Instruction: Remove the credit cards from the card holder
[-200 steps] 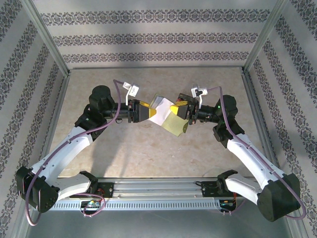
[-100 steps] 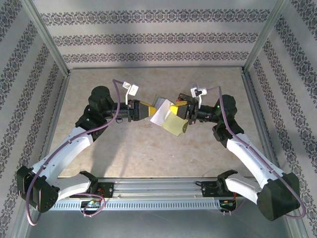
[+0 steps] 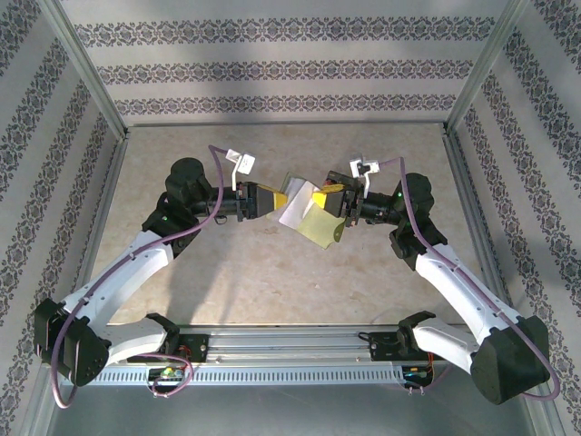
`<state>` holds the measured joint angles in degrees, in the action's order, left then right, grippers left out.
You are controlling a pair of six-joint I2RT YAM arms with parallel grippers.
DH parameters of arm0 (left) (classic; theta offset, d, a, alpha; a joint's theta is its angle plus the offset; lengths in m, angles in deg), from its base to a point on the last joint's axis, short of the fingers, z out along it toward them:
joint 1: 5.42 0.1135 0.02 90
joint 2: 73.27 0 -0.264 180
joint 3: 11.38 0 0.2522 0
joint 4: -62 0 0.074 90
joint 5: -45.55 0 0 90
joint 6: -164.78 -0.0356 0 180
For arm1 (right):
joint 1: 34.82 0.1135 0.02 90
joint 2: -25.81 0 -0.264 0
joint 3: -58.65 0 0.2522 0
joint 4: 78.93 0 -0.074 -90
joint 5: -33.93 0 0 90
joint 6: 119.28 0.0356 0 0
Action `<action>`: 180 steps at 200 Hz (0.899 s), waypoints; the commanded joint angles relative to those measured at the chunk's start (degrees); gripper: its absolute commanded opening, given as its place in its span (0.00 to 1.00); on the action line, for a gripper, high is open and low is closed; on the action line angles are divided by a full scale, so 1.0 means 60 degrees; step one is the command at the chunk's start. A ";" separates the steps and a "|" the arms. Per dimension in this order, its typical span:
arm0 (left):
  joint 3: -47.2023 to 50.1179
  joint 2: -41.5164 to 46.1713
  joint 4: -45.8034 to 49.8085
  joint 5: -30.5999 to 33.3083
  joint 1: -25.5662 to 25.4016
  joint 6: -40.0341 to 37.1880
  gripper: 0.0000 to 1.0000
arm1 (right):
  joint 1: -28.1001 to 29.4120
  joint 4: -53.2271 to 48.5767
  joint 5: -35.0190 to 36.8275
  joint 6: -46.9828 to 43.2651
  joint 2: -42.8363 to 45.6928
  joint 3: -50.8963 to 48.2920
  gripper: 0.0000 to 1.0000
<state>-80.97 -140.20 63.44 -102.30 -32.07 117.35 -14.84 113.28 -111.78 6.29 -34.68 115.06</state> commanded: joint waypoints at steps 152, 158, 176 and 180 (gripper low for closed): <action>0.0253 0.0381 0.0450 0.2918 0.0054 -0.1097 0.00 | 0.1956 -0.7566 1.0030 -0.0290 0.2611 0.1199 0.90; 0.0239 0.0381 0.0532 0.2981 0.0050 -0.1131 0.00 | 0.2177 -0.7737 1.0277 -0.0345 0.2582 0.1366 0.89; 0.0257 0.0364 0.0572 0.3089 0.0042 -0.1134 0.00 | 0.2975 -0.7968 1.0951 -0.0474 0.2196 0.1921 0.85; 0.0253 0.0352 0.0573 0.3105 0.0035 -0.1121 0.00 | 0.3178 -0.8007 1.1091 -0.0513 0.2055 0.2046 0.84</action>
<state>-78.50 -138.10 66.79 -85.71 -31.66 112.26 -0.96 72.98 -57.88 5.87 -19.78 122.65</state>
